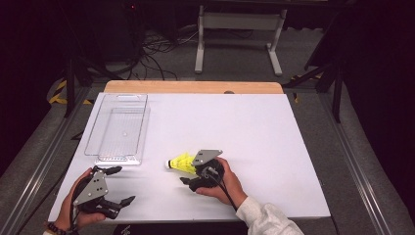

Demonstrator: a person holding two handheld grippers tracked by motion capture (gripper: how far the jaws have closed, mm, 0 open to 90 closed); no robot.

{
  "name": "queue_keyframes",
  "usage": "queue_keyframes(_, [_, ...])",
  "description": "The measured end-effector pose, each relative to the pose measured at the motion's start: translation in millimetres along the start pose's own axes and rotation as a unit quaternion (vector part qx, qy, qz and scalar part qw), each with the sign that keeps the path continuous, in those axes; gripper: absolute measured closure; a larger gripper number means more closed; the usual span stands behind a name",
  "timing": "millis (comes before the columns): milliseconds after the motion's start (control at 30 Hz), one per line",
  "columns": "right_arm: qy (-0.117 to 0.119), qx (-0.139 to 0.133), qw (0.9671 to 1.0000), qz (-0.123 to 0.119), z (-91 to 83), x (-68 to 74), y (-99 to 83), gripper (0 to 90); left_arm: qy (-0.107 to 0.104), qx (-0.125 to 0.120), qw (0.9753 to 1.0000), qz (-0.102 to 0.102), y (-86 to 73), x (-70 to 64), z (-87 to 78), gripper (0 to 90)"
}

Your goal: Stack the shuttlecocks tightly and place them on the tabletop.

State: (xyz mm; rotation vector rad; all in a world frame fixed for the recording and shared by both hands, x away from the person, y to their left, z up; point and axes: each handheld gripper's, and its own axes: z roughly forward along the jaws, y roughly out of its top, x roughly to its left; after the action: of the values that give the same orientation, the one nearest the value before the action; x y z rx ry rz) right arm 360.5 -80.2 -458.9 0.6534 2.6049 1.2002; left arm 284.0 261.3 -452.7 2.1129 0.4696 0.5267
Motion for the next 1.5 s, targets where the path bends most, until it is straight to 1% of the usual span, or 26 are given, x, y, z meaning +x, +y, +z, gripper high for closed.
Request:
queue_keyframes(67, [-0.008,-0.002,1.0000,0.000,1.6,-0.4,0.6,34.0,-0.001,0.000,1.0000,0.000,-0.1,0.2,0.1,4.1])
queue_keyframes(100, [-0.010,-0.004,0.9999,0.002,2.5,-0.4,1.1,36.2,-0.001,0.000,1.0000,-0.001,-0.2,0.3,0.4,4.1])
queue_keyframes(133, [-0.018,-0.007,0.9998,0.007,3.7,-0.5,2.0,38.4,-0.001,0.000,1.0000,-0.001,-0.1,0.2,0.7,4.1])
queue_keyframes(233, [-0.025,-0.012,0.9995,0.015,6.5,-0.3,3.8,40.8,0.000,0.001,1.0000,0.000,0.1,-0.2,0.5,4.1])
queue_keyframes(267, [-0.035,-0.014,0.9991,0.020,7.9,0.1,4.5,42.6,0.000,0.001,1.0000,-0.001,0.0,-0.1,0.5,4.2])
queue_keyframes(300, [-0.037,-0.015,0.9990,0.022,9.4,-0.2,5.0,44.4,0.000,0.001,1.0000,-0.001,0.0,-0.1,0.5,4.2])
queue_keyframes(367, [-0.049,-0.016,0.9983,0.027,12.0,-0.4,5.5,48.5,-0.001,0.001,1.0000,-0.002,-0.3,0.3,0.6,4.2])
queue_keyframes(467, [-0.062,-0.018,0.9976,0.026,13.4,-0.7,6.2,57.6,-0.002,0.001,1.0000,-0.001,-0.4,0.3,0.6,4.2])
queue_keyframes(500, [-0.062,-0.018,0.9976,0.026,13.4,-0.7,6.2,57.6,-0.002,0.001,1.0000,-0.001,-0.4,0.3,0.6,4.2])
queue_keyframes(533, [-0.069,-0.017,0.9971,0.028,14.3,-1.4,6.5,64.2,-0.001,0.000,1.0000,-0.003,-0.7,0.4,0.4,4.2])
queue_keyframes(567, [-0.072,-0.018,0.9968,0.027,14.5,-1.7,6.6,66.9,-0.001,0.000,1.0000,-0.003,-0.7,0.5,0.4,4.2])
queue_keyframes(600, [-0.072,-0.018,0.9968,0.027,14.5,-1.7,6.6,66.9,-0.001,0.000,1.0000,-0.003,-0.7,0.5,0.4,4.2])
queue_keyframes(667, [-0.076,-0.018,0.9965,0.028,15.4,-2.3,7.1,71.1,-0.001,0.001,1.0000,-0.002,-0.6,0.4,0.3,4.2])
queue_keyframes(767, [-0.083,-0.018,0.9962,0.018,16.7,-0.4,7.7,76.5,-0.002,0.001,1.0000,-0.002,-0.7,0.5,0.4,4.2])
queue_keyframes(933, [-0.088,-0.016,0.9959,0.008,18.9,2.6,8.3,78.6,-0.002,0.002,1.0000,0.001,-0.6,0.6,0.6,4.2])
queue_keyframes(1033, [-0.091,-0.016,0.9957,0.005,18.9,3.1,8.7,78.8,-0.001,0.002,1.0000,-0.002,-0.7,0.3,0.4,4.2])
queue_keyframes(1500, [-0.085,-0.018,0.9962,0.005,17.6,1.8,8.3,79.2,-0.001,0.003,1.0000,0.002,-0.6,0.6,-0.3,4.1])
